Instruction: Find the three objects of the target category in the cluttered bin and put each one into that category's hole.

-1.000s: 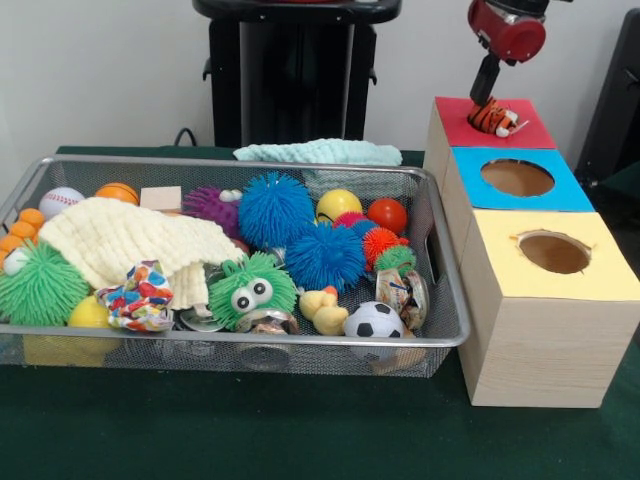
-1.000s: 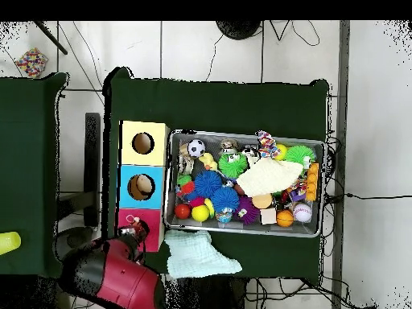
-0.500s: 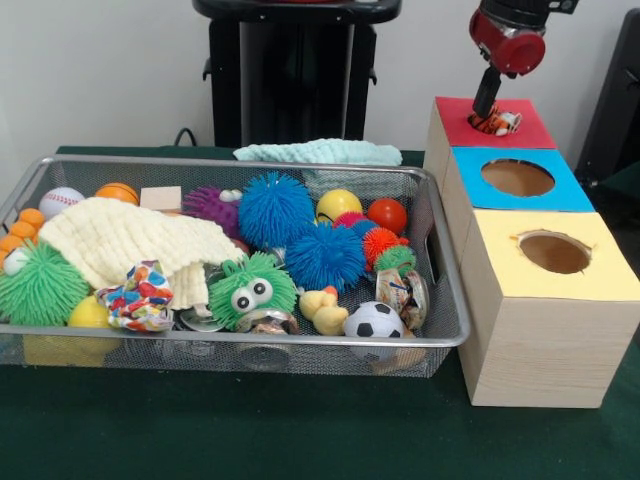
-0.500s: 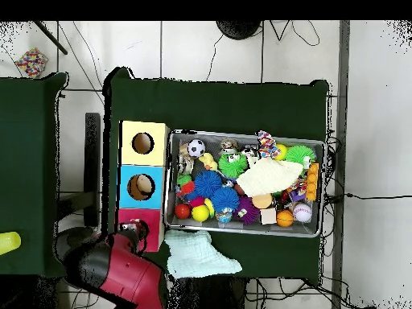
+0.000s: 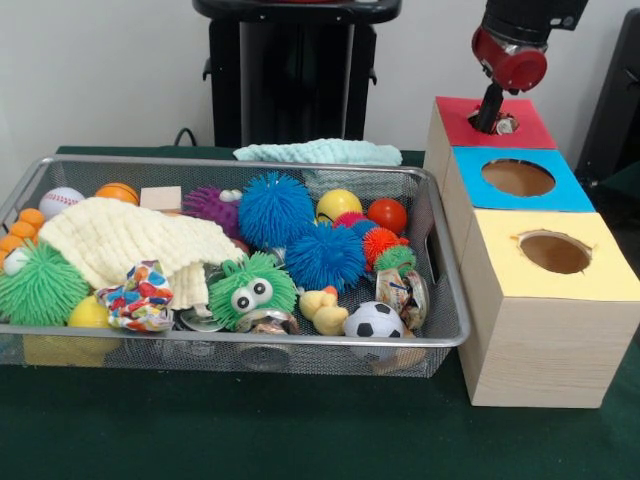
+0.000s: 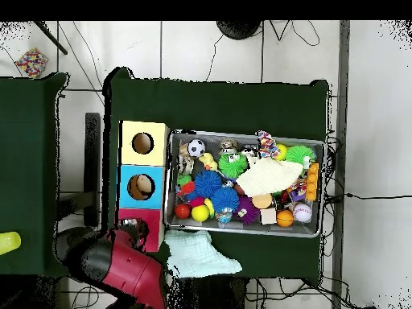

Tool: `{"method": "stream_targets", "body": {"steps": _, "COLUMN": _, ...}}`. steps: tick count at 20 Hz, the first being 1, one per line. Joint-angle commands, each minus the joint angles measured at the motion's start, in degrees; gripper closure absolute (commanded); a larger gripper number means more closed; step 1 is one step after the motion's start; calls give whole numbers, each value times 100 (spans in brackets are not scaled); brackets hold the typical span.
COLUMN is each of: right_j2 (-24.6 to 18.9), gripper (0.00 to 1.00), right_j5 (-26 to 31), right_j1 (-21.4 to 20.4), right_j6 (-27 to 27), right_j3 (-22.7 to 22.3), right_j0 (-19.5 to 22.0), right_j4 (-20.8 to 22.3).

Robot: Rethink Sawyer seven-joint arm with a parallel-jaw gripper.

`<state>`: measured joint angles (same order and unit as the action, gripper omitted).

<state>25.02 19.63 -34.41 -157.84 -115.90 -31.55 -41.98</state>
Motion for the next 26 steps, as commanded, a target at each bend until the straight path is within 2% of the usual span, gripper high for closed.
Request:
{"method": "stream_targets", "body": {"steps": 1, "right_j2": -1072, "gripper": 100, "right_j5": -618, "right_j1": 331, "right_j6": -1055, "right_j3": -171, "right_j0": 323, "right_j4": -329}}
{"method": "stream_targets", "body": {"steps": 4, "right_j2": -745, "gripper": 100, "right_j5": -167, "right_j1": 186, "right_j6": -1168, "right_j3": -127, "right_j0": 111, "right_j4": -193}}
{"method": "stream_targets", "body": {"steps": 6, "right_j2": -679, "gripper": 100, "right_j5": -47, "right_j1": 88, "right_j6": -1139, "right_j3": -163, "right_j0": 111, "right_j4": -139}}
{"method": "stream_targets", "body": {"steps": 8, "right_j2": -337, "gripper": 100, "right_j5": 337, "right_j1": 19, "right_j6": -1143, "right_j3": -58, "right_j0": -22, "right_j4": 56}}
{"method": "stream_targets", "body": {"steps": 11, "right_j2": 938, "gripper": 100, "right_j5": 1744, "right_j1": -186, "right_j6": -1233, "right_j3": 449, "right_j0": -523, "right_j4": 818}}
{"method": "stream_targets", "body": {"steps": 13, "right_j2": 1303, "gripper": 100, "right_j5": 2538, "right_j1": -489, "right_j6": -1181, "right_j3": 692, "right_j0": -571, "right_j4": 1168}}
{"method": "stream_targets", "body": {"steps": 16, "right_j2": 1474, "gripper": 100, "right_j5": 3276, "right_j1": -820, "right_j6": -1100, "right_j3": 951, "right_j0": -485, "right_j4": 1430}}
{"method": "stream_targets", "body": {"steps": 20, "right_j2": 1754, "gripper": 100, "right_j5": 3891, "right_j1": -950, "right_j6": -937, "right_j3": 1352, "right_j0": -426, "right_j4": 1769}}
{"method": "stream_targets", "body": {"steps": 23, "right_j2": 1842, "gripper": 100, "right_j5": 4103, "right_j1": -1039, "right_j6": -913, "right_j3": 1533, "right_j0": -363, "right_j4": 1906}}
{"method": "stream_targets", "body": {"steps": 26, "right_j2": 1761, "gripper": 100, "right_j5": 4118, "right_j1": -1131, "right_j6": -931, "right_j3": 1529, "right_j0": -280, "right_j4": 1834}}
